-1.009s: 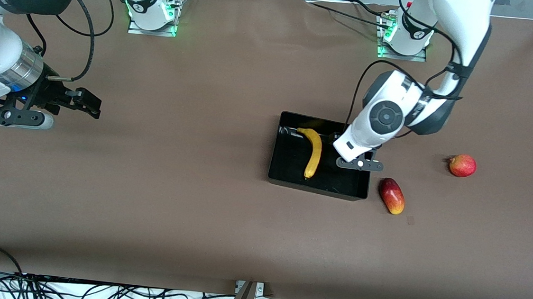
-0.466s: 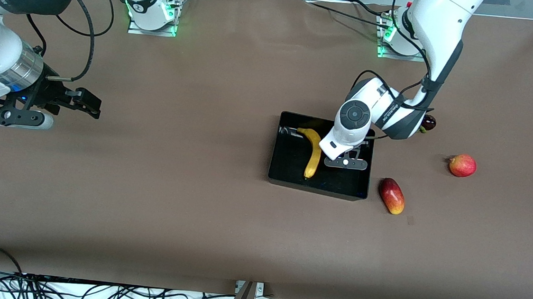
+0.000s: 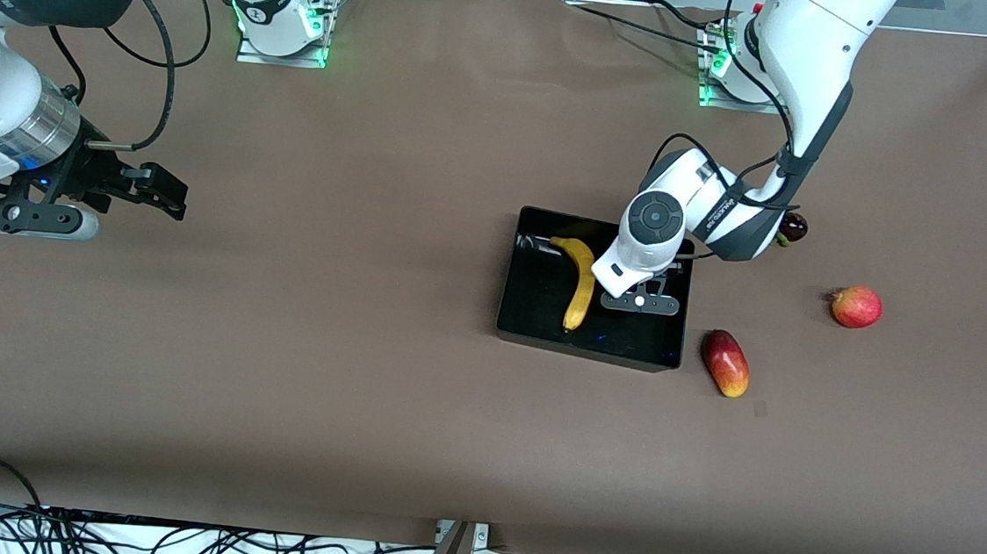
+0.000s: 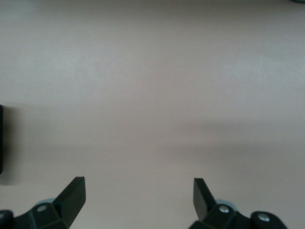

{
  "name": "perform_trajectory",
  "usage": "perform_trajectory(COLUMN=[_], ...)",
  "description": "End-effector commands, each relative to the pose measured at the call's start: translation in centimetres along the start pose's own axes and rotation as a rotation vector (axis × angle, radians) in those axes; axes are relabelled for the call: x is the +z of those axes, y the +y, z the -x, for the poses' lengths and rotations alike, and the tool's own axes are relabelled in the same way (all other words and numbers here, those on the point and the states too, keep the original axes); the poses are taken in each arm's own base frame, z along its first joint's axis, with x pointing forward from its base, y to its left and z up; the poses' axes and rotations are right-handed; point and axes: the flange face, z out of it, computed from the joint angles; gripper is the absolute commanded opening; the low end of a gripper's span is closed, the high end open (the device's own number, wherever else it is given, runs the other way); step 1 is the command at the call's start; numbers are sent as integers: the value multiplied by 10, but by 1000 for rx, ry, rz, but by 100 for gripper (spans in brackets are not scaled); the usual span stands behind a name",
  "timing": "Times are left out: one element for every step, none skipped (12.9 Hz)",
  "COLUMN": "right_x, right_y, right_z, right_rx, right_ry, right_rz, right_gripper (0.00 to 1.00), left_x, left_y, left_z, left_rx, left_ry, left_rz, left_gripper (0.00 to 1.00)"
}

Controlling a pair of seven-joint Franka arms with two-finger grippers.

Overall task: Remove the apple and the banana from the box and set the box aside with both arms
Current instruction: 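Lower the left gripper and close it on the red apple, then lift the apple out and set it beside the mango, opening the left gripper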

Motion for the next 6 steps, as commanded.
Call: perform_trajectory(right_x=[-3, -3, -4, -3, -3, -3], right_y=[4, 3, 3, 4, 3, 4], right_z=[1, 1, 1, 1, 1, 1], right_rx=[-12, -14, -14, -12, -14, -12], right_ry=[5, 5, 6, 5, 5, 5], right_rz=[-7, -7, -7, -7, -7, -7], right_gripper=[100, 100, 100, 100, 100, 100], left_x=[1, -5, -18, -38, -59, -81], left_y=[-4, -5, -8, -14, -18, -21], left_z=[-2, -4, -7, -12, -15, -20], left_rx=[4, 1, -7, -32, -49, -71], left_ry=[18, 21, 40, 48, 38, 12], left_rz=[-13, -14, -7, 3, -3, -4], left_gripper=[34, 29, 28, 28, 28, 29])
